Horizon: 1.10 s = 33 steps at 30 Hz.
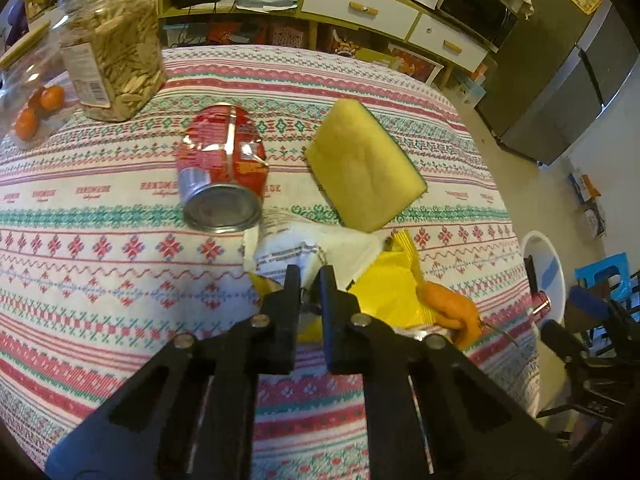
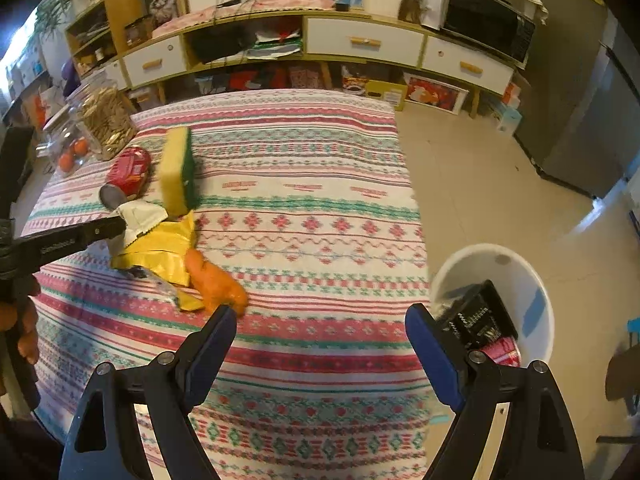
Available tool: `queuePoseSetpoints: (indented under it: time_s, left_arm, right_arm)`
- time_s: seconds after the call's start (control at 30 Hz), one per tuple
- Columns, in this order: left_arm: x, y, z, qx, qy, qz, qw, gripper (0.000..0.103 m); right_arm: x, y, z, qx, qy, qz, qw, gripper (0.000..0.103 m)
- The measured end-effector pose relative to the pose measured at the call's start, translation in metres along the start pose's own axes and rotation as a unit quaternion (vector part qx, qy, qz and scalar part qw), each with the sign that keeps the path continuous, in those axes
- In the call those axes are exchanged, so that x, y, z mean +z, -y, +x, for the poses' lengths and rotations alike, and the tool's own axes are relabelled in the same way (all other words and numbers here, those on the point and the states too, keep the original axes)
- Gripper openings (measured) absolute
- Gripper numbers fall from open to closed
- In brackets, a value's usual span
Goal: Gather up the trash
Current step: 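Grasp the crumpled white paper with the left tool while the right tool grasps the orange object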
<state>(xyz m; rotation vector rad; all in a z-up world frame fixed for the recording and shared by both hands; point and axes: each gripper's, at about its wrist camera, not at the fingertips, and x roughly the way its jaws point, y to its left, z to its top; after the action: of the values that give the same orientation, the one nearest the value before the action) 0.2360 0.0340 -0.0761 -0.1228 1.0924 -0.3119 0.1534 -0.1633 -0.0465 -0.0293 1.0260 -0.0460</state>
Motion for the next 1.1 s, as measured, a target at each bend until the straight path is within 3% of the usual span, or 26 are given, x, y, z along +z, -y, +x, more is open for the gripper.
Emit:
queuePoseSetpoints:
  time_s: [0.4, 0.53, 0.7, 0.8, 0.87, 1.1]
  left_arm:
    - [-0.011, -0.009, -0.049, -0.019, 0.033, -0.001, 0.9993, 0.009]
    - [-0.014, -0.01, -0.062, -0.02, 0.042, 0.007, 0.9989, 0.009]
    - [-0.019, -0.015, -0.07, -0.019, 0.043, 0.003, 0.9989, 0.009]
    - [-0.02, -0.017, -0.071, -0.013, 0.044, 0.004, 0.999, 0.009]
    - [-0.022, -0.016, -0.071, -0.011, 0.045, 0.003, 0.9989, 0.009]
    - [-0.027, -0.009, -0.075, -0.003, 0.045, 0.005, 0.999, 0.009]
  right_arm:
    - [0.005, -0.038, 0.039, 0.038, -0.027, -0.031, 0.998, 0.087]
    - [0.005, -0.043, 0.052, 0.05, -0.041, -0.039, 0.997, 0.073]
    - [0.006, -0.043, 0.067, 0.05, -0.053, -0.04, 0.997, 0.065]
    - [0.007, -0.045, 0.072, 0.063, -0.058, -0.04, 0.996, 0.051]
    - [0.007, -0.048, 0.073, 0.065, -0.061, -0.045, 0.995, 0.035]
    - [0.005, -0.052, 0.058, 0.054, -0.047, -0.066, 0.995, 0.031]
